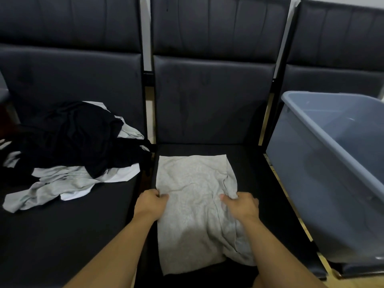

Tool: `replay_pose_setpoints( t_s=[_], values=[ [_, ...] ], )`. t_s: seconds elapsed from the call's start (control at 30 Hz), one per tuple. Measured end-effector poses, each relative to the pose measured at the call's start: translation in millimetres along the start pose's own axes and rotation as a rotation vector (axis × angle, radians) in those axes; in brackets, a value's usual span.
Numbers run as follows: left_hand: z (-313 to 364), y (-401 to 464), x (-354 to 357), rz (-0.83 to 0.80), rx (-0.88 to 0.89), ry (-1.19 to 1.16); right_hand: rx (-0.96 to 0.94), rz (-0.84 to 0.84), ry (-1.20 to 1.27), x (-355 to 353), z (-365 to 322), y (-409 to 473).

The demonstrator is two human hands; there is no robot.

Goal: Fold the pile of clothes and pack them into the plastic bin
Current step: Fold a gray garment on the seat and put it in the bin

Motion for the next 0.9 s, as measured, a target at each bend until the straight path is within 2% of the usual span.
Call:
replay_pose_setpoints(
  t_s=[0.1,0.23,0.33,0.53,0.7,0.8,0.9],
  values=[
    [9,-1,-12,0.067,0.059,-0.2,-0.074,0.028,0.153,-16,-6,-3],
    [35,-19,-31,0.086,0.182,-0.37,-0.259,0.024,0.628,-42,-28,-21],
    [53,-33,-44,0.106,0.265,-0.545,-0.302,0.029,0.884,-59,-36,-36],
    [77,-55,-70,0.21,0.437,-0.539,-0.412,0.09,0.789,-90,-49,-63],
    [85,-60,-91,0.302,0.47,-0.463,-0.415,-0.07,0.805,-85,-55,-71],
    [76,-46,-86,0.276,0.392,-0.423,-0.281,-0.205,0.845,-63,-50,-62],
    [47,-20,-59,0.18,0.21,-0.28,-0.112,-0.269,0.795,-28,-32,-38]
  ],
)
Point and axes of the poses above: each hand's wrist, its own y-axis towards the middle knuckle, its own x-axis out of the palm, z = x × y, the point moved 10 cm from there along y, towards the middle knuckle, and after that the axes turned 6 degrees about -y, right-handed, at the moved point
